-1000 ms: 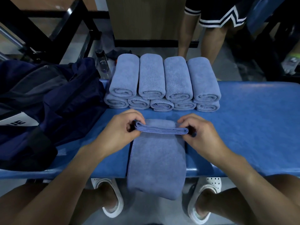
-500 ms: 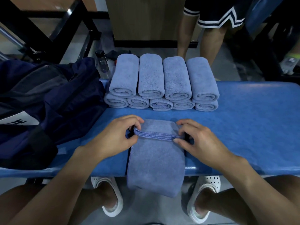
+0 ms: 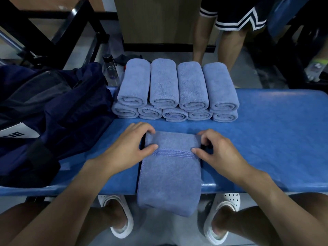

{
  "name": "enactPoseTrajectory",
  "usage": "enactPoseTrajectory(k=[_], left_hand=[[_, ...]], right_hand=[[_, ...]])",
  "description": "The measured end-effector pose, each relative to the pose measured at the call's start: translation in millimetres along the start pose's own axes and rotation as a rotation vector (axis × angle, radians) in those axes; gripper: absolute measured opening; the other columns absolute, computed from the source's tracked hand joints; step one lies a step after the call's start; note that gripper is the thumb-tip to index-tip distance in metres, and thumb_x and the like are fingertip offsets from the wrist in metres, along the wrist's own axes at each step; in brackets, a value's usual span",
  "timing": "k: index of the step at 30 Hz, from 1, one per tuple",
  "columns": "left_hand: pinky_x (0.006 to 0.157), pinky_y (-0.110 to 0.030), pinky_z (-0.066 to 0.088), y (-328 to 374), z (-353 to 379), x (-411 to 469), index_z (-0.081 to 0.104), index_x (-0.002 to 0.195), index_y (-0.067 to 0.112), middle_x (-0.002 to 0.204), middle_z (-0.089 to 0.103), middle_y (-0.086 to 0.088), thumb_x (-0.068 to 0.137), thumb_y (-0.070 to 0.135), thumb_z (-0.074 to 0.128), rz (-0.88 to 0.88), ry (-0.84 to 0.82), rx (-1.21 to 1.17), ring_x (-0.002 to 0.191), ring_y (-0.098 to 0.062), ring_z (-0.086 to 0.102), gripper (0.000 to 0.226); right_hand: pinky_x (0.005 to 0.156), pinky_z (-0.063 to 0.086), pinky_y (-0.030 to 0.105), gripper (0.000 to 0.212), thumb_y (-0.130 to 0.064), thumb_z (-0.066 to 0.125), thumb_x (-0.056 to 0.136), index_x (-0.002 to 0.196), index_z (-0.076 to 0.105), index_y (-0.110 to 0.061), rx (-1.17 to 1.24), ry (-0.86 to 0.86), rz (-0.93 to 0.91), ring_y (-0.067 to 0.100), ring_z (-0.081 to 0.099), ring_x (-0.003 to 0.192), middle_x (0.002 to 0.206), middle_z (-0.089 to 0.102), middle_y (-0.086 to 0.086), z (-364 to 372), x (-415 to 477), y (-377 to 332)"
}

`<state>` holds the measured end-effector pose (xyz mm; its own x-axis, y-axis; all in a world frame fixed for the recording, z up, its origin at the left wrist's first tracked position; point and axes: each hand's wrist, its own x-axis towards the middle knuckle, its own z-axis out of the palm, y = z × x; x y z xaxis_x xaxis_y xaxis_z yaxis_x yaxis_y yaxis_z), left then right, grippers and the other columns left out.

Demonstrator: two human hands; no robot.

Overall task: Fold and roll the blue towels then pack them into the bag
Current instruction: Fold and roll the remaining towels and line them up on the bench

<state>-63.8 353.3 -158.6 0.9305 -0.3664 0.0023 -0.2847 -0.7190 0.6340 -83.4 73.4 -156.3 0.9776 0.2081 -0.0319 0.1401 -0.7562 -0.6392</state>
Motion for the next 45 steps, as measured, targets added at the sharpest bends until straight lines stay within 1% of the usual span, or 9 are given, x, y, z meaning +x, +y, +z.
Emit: enactPoseTrajectory(k=[3,7,13,18,24,30,34,39,45], left_hand=[[0.107,-0.02,0.025,-1.9,-2.7,3.1,0.046,0.144,0.021,0.133,0.037,0.019,0.088,0.043,0.07,-0.078,-0.076,0.045,0.126,-0.003,0.032,0.064],[0.106,-0.02,0.02,-3.7,-5.1,4.8,0.052,0.134,0.028,0.132,0.032,0.021,0.086,0.044,0.071,-0.099,-0.121,0.033,0.128,-0.004,0.027,0.055],[0.092,-0.034,0.047,4.7,-13.7,7.0,0.053,0.099,0.035,0.106,0.056,0.016,0.082,0.034,0.076,-0.1,-0.121,-0.069,0.102,-0.006,0.053,0.029],[0.078,-0.033,0.051,14.2,-17.1,7.8,0.052,0.093,0.034,0.089,0.068,0.012,0.082,0.029,0.078,-0.154,-0.084,-0.195,0.084,-0.008,0.063,0.028],[0.078,-0.007,0.037,17.1,-17.3,9.8,0.054,0.096,0.037,0.101,0.061,0.016,0.082,0.022,0.078,-0.096,0.129,-0.177,0.096,0.004,0.053,0.032],[0.095,-0.032,0.047,10.2,-20.0,0.0,0.052,0.096,0.042,0.112,0.06,0.014,0.077,0.035,0.079,-0.067,-0.004,-0.121,0.107,-0.003,0.055,0.034],[0.089,-0.016,0.041,10.9,-21.2,-5.9,0.054,0.084,0.036,0.109,0.063,0.013,0.07,0.06,0.068,-0.025,-0.011,-0.178,0.109,-0.008,0.058,0.031],[0.087,-0.015,0.04,12.0,-15.6,-8.9,0.055,0.069,0.023,0.105,0.063,0.011,0.082,0.043,0.072,-0.018,-0.049,-0.216,0.105,-0.008,0.06,0.029],[0.097,-0.014,0.036,12.0,-15.6,-9.8,0.05,0.114,0.043,0.123,0.05,0.026,0.077,0.044,0.081,-0.103,-0.183,-0.105,0.118,0.008,0.046,0.048]], right_hand=[[0.085,0.044,0.026,0.046,-0.036,0.075,0.081,0.118,0.049,-0.032,0.049,-0.051,0.068,0.01,0.053,0.095,0.102,0.055,-0.015,-3.0,0.4,-2.8],[0.102,0.041,0.037,0.074,-0.042,0.076,0.078,0.142,0.042,-0.024,0.013,-0.089,0.061,0.008,0.05,0.104,0.117,0.054,-0.011,-3.8,3.9,-3.3],[0.105,0.038,0.034,0.068,-0.042,0.079,0.075,0.134,0.051,-0.024,-0.005,-0.118,0.062,0.01,0.049,0.116,0.121,0.055,-0.011,-6.8,5.4,-10.5],[0.078,0.043,0.029,0.031,-0.035,0.079,0.076,0.093,0.056,-0.024,0.006,-0.085,0.029,0.01,0.052,0.087,0.09,0.057,-0.01,-3.8,6.2,-12.0],[0.081,0.027,0.025,0.024,-0.021,0.075,0.082,0.094,0.054,-0.018,-0.222,0.22,-0.189,0.007,0.039,0.084,0.091,0.055,-0.007,-2.8,11.9,-16.3],[0.085,0.031,0.032,0.036,-0.017,0.075,0.077,0.098,0.047,-0.025,-0.242,0.107,-0.244,0.017,0.052,0.099,0.103,0.052,-0.009,-4.7,4.5,-10.9],[0.09,0.031,0.028,0.034,-0.051,0.066,0.079,0.096,0.048,-0.029,-0.147,0.021,-0.246,0.007,0.048,0.106,0.11,0.048,-0.015,-9.8,-7.3,-11.4],[0.094,0.037,0.036,0.028,-0.052,0.047,0.091,0.083,0.053,-0.026,-0.053,0.014,-0.231,0.006,0.049,0.106,0.109,0.048,-0.014,-7.8,-15.8,-12.8],[0.1,0.04,0.042,0.038,-0.052,0.059,0.086,0.117,0.052,-0.032,-0.061,-0.09,-0.099,0.005,0.046,0.109,0.112,0.052,-0.02,-11.0,-16.9,-12.7]])
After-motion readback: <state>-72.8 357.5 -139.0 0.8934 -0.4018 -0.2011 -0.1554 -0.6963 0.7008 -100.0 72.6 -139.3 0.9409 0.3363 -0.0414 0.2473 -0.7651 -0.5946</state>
